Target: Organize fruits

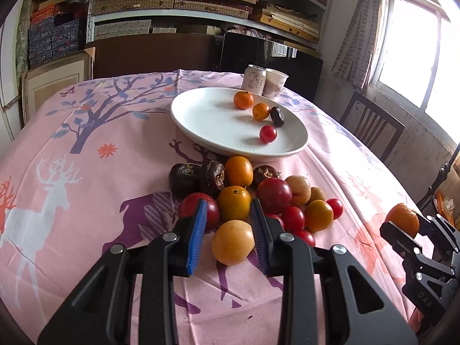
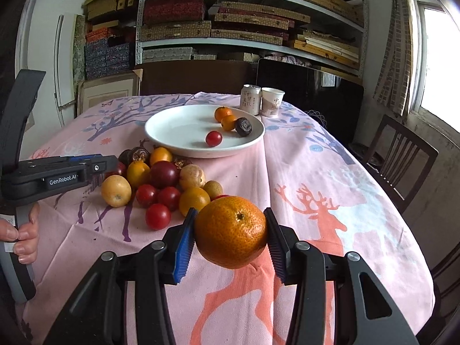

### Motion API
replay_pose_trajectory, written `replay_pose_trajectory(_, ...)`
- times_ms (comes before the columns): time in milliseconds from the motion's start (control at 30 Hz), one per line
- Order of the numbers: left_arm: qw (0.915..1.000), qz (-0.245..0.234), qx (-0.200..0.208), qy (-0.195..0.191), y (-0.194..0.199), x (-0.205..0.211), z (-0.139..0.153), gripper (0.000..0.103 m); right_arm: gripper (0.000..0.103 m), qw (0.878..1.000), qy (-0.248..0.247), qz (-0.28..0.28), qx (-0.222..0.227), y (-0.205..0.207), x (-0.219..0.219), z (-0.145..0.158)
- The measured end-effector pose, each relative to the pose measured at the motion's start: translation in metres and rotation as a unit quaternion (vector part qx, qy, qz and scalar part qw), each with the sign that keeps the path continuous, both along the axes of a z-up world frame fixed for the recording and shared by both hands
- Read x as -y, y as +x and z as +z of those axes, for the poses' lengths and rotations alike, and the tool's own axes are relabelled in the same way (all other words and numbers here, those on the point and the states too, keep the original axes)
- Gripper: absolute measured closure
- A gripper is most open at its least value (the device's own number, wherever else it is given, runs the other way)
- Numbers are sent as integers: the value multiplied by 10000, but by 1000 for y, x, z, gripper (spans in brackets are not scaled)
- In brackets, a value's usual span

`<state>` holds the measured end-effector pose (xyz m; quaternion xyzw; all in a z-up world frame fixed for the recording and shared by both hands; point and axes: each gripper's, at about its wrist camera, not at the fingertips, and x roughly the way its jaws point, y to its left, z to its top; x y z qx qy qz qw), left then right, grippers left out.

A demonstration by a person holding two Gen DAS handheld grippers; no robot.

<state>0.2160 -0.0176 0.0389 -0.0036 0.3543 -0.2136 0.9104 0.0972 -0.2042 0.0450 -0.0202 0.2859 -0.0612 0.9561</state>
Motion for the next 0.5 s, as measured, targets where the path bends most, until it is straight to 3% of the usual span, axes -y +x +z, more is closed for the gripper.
replay_pose_trajectory(100, 10000, -27, 18, -34, 0, -3, 2, 73, 56, 10000, -60, -27, 34, 3, 0, 1)
replay_pose_trajectory(233, 9995, -217, -248, 16, 3, -1, -7, 72, 56, 9994, 273, 140, -154, 4, 3, 0)
replay_pose_trajectory(300, 9986, -91, -434, 281, 12, 7, -20, 52, 56, 9989, 371, 154, -253, 1, 1, 3)
replay_pose_trajectory(367, 9966, 141, -270, 766, 18, 16, -27, 44, 56, 9984, 434, 338, -122, -8, -4, 12)
replay_pose_trajectory(500, 9967, -148, -175, 783, 7, 19, -25, 68, 56, 9979, 375, 520, 78, -24, -14, 24)
